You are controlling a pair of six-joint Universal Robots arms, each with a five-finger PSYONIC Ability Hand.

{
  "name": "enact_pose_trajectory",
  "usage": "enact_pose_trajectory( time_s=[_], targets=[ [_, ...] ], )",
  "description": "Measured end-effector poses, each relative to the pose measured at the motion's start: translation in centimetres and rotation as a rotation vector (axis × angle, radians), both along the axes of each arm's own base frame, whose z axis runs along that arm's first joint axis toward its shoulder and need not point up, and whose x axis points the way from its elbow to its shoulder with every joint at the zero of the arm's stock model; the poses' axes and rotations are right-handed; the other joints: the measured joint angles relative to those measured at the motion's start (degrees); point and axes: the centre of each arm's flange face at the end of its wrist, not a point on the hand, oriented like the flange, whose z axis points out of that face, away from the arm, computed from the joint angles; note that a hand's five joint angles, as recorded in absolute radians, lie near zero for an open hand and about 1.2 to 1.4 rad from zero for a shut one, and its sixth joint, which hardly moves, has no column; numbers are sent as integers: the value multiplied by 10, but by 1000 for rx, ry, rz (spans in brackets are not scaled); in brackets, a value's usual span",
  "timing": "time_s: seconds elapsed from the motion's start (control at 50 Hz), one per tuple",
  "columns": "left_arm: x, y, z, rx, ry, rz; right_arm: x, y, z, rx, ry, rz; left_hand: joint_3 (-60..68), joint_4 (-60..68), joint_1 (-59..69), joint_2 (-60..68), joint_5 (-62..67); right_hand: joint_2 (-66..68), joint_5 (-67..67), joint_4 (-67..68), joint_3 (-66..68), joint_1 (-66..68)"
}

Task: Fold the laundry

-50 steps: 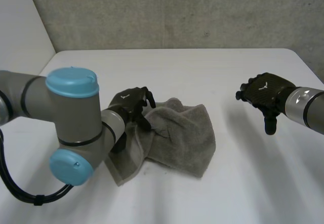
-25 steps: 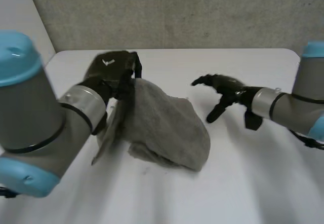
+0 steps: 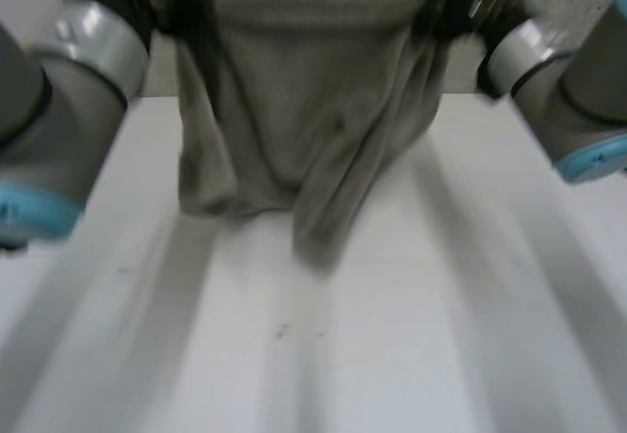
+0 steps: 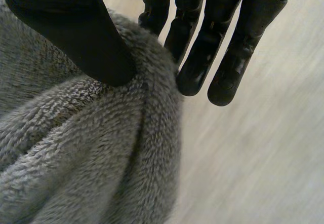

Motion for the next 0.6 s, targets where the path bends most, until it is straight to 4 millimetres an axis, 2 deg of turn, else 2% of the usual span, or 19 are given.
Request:
enact_pose_trajectory(
  time_s=[0.06, 0.08, 0.1, 0.14, 0.18, 0.2, 0.26, 0.28, 0.3, 0.34, 0.36, 0.38, 0.4, 0.44, 0.46, 0.5, 0.52, 0.54, 0.6],
  targets=[
    [2, -12, 23, -88, 34, 29, -11, 14, 39, -169, -87, -50, 0, 0, 0, 0, 0, 0, 0, 0, 0, 0],
    [3, -18, 37, -141, 60, 45, -17, 28, 55, -255, -131, -66, 0, 0, 0, 0, 0, 0, 0, 0, 0, 0],
    [3, -18, 37, -141, 60, 45, -17, 28, 55, -255, -131, -66, 0, 0, 0, 0, 0, 0, 0, 0, 0, 0],
    [4, -22, 44, -175, 80, 57, -23, 45, 62, -306, -151, -70, 0, 0, 0, 0, 3, 0, 0, 0, 0, 0],
    [4, -22, 44, -175, 80, 57, -23, 45, 62, -306, -151, -70, 0, 0, 0, 0, 3, 0, 0, 0, 0, 0],
    [4, -23, 38, -166, 77, 59, -25, 55, 57, -302, -141, -69, 0, 0, 3, 0, 5, 0, 0, 0, 0, 0],
    [2, -24, 6, -85, 32, 53, -26, 70, 28, -214, -50, -73, 0, 0, 11, 0, 7, 0, 1, 2, 3, 0],
    [2, -23, -20, -17, -6, 49, -25, 76, 6, -142, 28, -78, 0, 0, 11, 0, 7, 0, 1, 3, 4, 0],
    [2, -21, -37, 25, -30, 46, -25, 78, -4, -110, 66, -80, 0, 0, 11, 0, 7, 0, 1, 3, 5, 0],
    [3, -18, -60, 85, -65, 41, -26, 84, -27, -34, 160, -83, 0, 0, 11, 0, 7, 0, 2, 3, 6, 0],
    [3, -18, -60, 85, -65, 41, -26, 84, -27, -34, 160, -83, 0, 0, 11, 0, 7, 0, 2, 3, 6, 0],
    [6, -11, -92, 169, -113, 34, -26, 88, -41, 11, 217, -81, 0, 0, 11, 0, 7, 0, 2, 3, 5, 0],
    [7, -6, -109, 214, -139, 29, -27, 97, -69, 97, 336, -68, 0, 0, 11, 0, 7, 0, 2, 3, 6, 0],
    [11, 5, -140, 292, -185, 15, -27, 105, -88, 152, 417, -54, 0, 0, 11, 0, 7, 0, 2, 3, 6, 0],
    [11, 5, -140, 292, -185, 15, -27, 105, -88, 152, 417, -54, 0, 0, 11, 0, 7, 0, 2, 3, 6, 0],
    [16, 19, -170, 368, -230, -8, -30, 121, -127, 264, 591, -13, 0, 0, 11, 0, 7, 0, 3, 3, 6, 0],
    [17, 23, -178, 387, -242, -16, -31, 125, -134, 284, 620, -4, 0, 0, 11, 0, 7, 0, 3, 3, 6, 0],
    [19, 32, -194, 426, -268, -35, -34, 133, -152, 337, 699, 24, -17, -19, 5, -22, -10, 0, 5, 3, 6, 0],
    [23, 45, -216, 475, -310, -65, -38, 146, -174, 404, 792, 67, -73, -73, -57, -79, -66, 0, 6, 3, 6, 0]
  ],
)
